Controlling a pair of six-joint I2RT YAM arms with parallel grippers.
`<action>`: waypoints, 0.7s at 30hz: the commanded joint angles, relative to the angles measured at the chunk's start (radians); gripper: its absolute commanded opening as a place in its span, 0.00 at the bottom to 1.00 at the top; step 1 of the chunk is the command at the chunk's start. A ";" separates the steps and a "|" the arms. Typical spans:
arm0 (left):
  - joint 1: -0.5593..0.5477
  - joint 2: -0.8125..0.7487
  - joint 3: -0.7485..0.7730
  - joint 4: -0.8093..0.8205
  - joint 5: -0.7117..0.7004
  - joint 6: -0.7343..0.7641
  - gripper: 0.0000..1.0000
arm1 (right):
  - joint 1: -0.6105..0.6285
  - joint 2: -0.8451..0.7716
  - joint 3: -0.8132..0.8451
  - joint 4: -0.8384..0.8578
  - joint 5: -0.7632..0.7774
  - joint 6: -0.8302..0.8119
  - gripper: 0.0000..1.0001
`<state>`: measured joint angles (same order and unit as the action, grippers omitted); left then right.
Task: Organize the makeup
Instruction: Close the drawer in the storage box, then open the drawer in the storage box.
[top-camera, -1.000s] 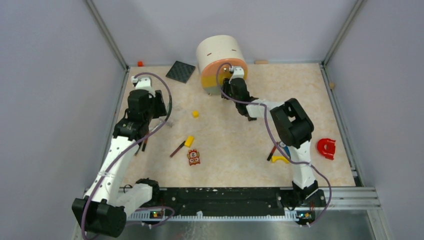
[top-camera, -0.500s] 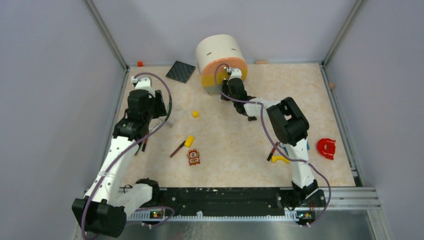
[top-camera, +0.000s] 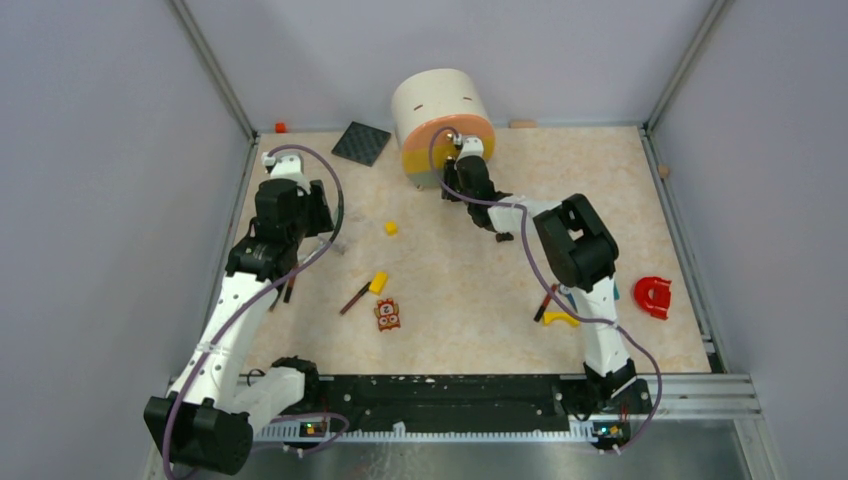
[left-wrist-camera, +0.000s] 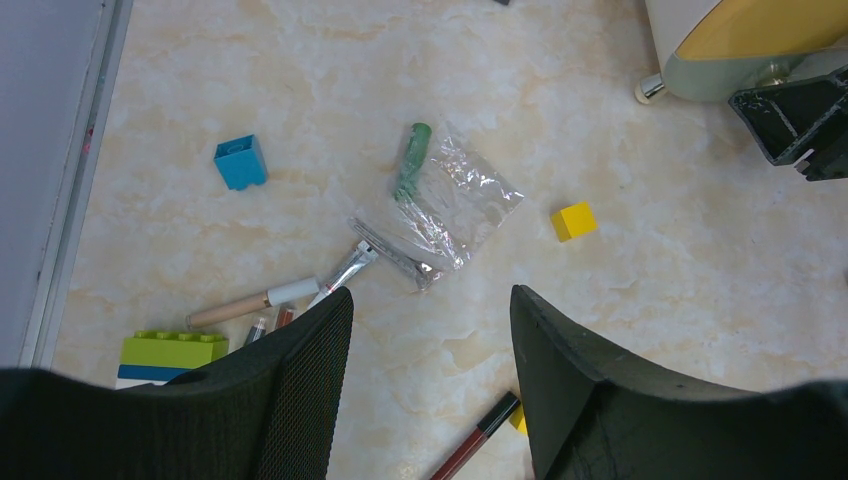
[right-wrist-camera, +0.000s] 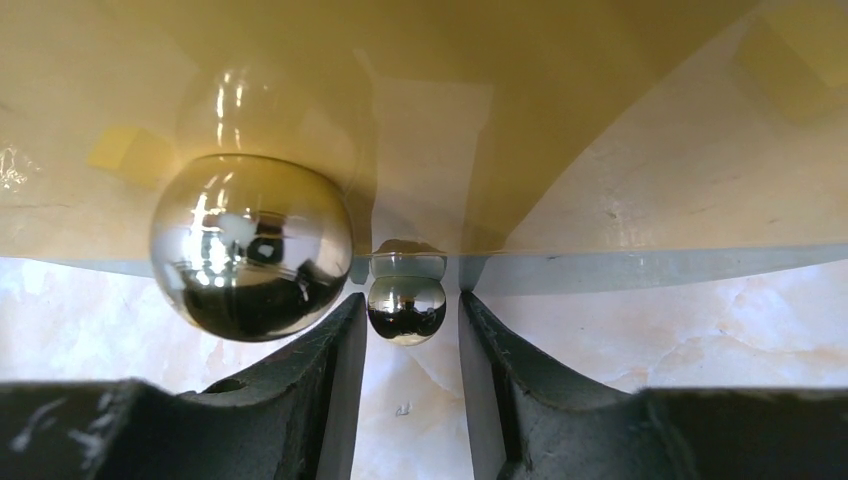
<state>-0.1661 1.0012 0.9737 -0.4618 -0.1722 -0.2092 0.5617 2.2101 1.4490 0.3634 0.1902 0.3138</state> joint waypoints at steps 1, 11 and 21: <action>0.006 -0.024 -0.003 0.051 0.007 0.010 0.65 | -0.009 -0.045 0.030 0.059 0.008 -0.019 0.37; 0.007 -0.023 -0.002 0.051 0.011 0.010 0.65 | -0.009 -0.084 -0.003 0.088 0.013 -0.025 0.44; 0.008 -0.021 -0.003 0.051 0.011 0.010 0.65 | -0.009 -0.089 -0.008 0.090 0.003 -0.032 0.17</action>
<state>-0.1650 1.0012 0.9737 -0.4618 -0.1722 -0.2092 0.5606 2.2013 1.4395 0.3775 0.1928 0.2962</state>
